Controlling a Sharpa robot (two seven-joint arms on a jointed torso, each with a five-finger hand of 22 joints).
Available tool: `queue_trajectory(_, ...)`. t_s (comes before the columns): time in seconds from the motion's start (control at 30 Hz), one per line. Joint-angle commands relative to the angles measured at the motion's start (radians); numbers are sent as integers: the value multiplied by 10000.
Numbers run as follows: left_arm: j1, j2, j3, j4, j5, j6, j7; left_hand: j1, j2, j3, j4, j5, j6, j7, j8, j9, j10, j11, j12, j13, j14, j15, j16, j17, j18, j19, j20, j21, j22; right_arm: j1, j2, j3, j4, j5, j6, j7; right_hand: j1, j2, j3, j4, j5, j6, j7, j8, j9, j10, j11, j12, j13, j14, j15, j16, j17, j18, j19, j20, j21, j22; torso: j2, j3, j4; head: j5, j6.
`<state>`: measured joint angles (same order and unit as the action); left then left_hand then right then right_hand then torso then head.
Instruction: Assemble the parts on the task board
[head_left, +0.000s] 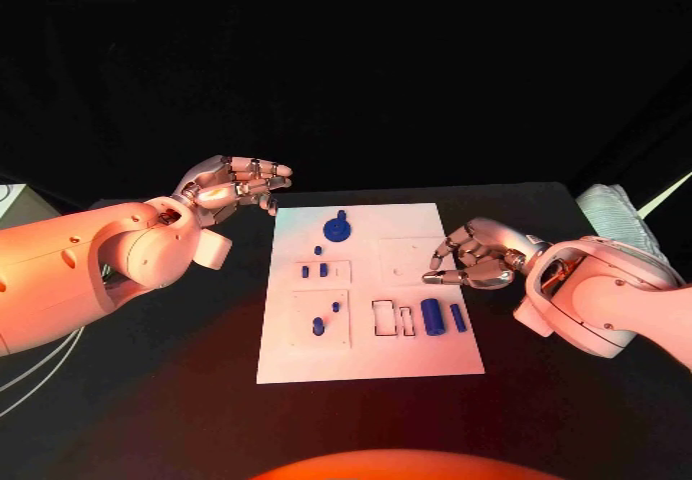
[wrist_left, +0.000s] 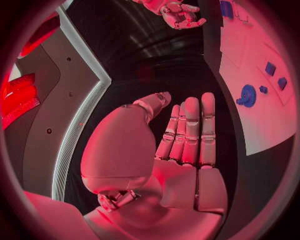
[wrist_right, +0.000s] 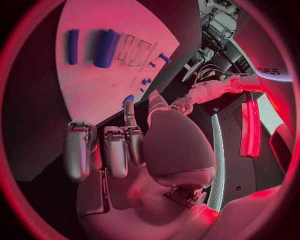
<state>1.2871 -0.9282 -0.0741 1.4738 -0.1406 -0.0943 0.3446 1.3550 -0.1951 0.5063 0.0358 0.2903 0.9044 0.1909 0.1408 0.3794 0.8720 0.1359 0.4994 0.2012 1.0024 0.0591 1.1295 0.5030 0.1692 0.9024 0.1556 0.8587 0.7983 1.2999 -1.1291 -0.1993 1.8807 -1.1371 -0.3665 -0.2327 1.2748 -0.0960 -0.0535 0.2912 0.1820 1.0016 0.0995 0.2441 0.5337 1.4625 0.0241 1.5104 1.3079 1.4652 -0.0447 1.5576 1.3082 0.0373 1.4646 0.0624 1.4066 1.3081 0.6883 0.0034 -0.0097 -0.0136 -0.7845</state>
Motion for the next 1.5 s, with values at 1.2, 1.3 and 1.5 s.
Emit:
queue_trajectory(1.2, -31, -135, -1, 134, 78, 162, 52, 5, 49, -86, 34, 7, 25, 4, -5, 0, -34, -24, 68, -11, -61, 27, -46, -18, 147, 86, 16, -65, -26, -1239, 533, -162, -263, -1523, 76, -2401, -317, 232, -767, -5, 358, 197, -64, 115, 71, 929, -77, 456, 2367, 1056, -58, 132, 2626, -241, 920, -116, 925, 2443, -9, 15, -59, -76, -79)
queue_trajectory(1.3, -31, -153, -1, 140, 78, 173, 45, 5, 49, -86, 34, 7, 25, 4, -5, 0, -34, -24, 68, -11, -61, 27, -46, -18, 147, 86, 16, -65, -26, -1322, 707, -162, -398, -1811, -38, -2418, -296, 235, -775, -7, 366, 198, -64, 116, 71, 908, -77, 435, 2332, 1056, -58, 132, 2626, -240, 918, -116, 919, 2442, -9, 15, -63, -71, -94)
queue_trajectory(1.5, -31, -169, -1, 144, 78, 256, 25, -42, 53, -113, 88, 11, 28, 7, -3, 0, -36, -22, 81, -14, -60, 30, -46, -22, 144, 94, 19, -92, -43, -1409, 1041, -160, -730, -2588, -17, -2438, -593, 260, -1003, 29, 324, 235, -72, 153, 88, 921, -80, 445, 2363, 1056, -57, 132, 2626, -251, 929, -112, 979, 2462, -6, -6, -57, -81, -122)
